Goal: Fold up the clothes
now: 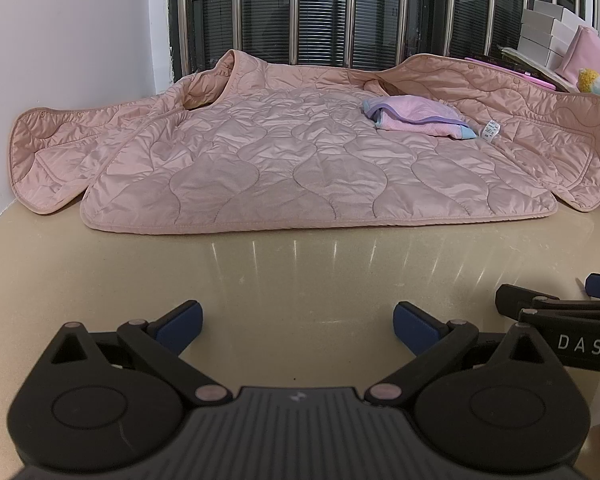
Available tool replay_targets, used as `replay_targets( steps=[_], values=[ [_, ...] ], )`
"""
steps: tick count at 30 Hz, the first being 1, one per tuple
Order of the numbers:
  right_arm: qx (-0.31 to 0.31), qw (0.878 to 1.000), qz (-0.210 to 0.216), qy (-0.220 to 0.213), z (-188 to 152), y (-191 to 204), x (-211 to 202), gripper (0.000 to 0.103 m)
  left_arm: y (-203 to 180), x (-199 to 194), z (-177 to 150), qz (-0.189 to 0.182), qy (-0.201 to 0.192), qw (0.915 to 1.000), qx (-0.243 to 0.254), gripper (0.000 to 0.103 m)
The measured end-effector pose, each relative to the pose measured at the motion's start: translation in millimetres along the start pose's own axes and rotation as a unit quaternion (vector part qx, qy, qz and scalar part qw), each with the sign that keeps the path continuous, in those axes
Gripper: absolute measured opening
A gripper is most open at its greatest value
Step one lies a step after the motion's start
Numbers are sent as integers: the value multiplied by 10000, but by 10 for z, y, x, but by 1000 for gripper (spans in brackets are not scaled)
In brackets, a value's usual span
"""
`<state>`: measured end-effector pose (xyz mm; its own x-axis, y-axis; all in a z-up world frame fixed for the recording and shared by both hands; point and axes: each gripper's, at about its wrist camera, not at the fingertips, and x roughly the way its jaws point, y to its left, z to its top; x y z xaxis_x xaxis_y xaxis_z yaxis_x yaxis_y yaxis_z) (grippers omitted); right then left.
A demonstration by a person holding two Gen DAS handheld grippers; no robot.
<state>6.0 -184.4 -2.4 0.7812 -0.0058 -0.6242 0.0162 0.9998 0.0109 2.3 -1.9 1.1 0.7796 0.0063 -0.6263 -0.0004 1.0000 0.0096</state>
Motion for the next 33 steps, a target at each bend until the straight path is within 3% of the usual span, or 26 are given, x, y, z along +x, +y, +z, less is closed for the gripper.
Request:
replay_targets(
  steps=[33],
  values=[
    [32,10000,-23,-4,-5,10,-5,103,4,5,-4,-15,-2,10000,-12,103]
  ],
)
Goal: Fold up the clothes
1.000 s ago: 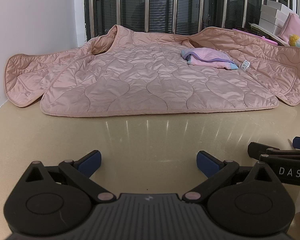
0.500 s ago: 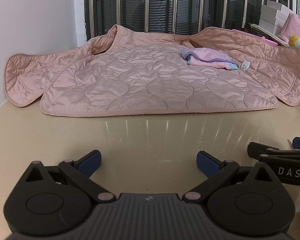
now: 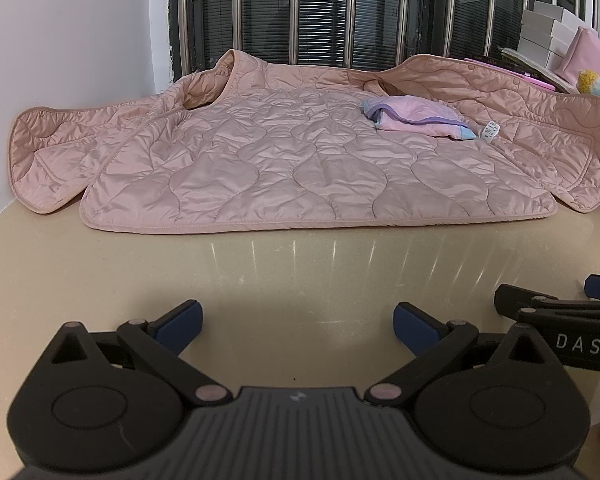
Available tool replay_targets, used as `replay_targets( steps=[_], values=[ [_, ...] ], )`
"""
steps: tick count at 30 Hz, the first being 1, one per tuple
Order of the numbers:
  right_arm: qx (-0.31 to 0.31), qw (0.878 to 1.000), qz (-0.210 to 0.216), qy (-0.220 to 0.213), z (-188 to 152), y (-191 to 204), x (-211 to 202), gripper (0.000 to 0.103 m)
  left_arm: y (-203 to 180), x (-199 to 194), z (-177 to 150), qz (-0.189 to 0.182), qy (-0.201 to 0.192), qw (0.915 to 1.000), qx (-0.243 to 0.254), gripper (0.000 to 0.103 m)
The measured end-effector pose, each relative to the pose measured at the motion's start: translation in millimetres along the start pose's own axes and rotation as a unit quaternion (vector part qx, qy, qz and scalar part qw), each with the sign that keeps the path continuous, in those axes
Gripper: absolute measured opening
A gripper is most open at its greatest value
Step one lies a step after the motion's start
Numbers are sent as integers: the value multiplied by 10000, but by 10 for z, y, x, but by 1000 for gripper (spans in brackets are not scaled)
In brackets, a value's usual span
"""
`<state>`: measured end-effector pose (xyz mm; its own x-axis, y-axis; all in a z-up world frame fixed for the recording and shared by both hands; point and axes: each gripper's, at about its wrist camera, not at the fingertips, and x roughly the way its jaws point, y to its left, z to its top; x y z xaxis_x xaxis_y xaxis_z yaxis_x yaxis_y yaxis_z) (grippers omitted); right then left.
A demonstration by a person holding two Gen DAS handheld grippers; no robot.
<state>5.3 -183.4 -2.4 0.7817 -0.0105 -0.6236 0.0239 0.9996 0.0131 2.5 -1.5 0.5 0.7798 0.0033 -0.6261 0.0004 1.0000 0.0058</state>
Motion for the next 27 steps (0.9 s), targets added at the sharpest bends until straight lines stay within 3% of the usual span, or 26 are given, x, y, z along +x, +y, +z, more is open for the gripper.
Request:
replay_targets(
  steps=[10,14,17,20,23,27],
  values=[
    [-1,10000,-3,-2,1,-1,-1,103,2,-2,-2,-26,-11,10000,36,103],
    [-204,9996,154,82,36,-19,-20,103,67,-49,93,-411,73,9990,185,102],
    [-283,9993,253,-56,104,-131,-130,103,236,-215,270,-511,-210,9983,-202,103],
    [-110,9994,235,-237,182,-330,-215,103,478,-334,528,-714,-365,9925,-918,103],
    [245,9989,305,-277,427,-556,-286,103,539,-456,837,-710,-575,9911,-964,102],
    [611,9940,610,-678,864,-813,-426,103,437,-513,1240,-706,-970,9898,-766,103]
  ],
)
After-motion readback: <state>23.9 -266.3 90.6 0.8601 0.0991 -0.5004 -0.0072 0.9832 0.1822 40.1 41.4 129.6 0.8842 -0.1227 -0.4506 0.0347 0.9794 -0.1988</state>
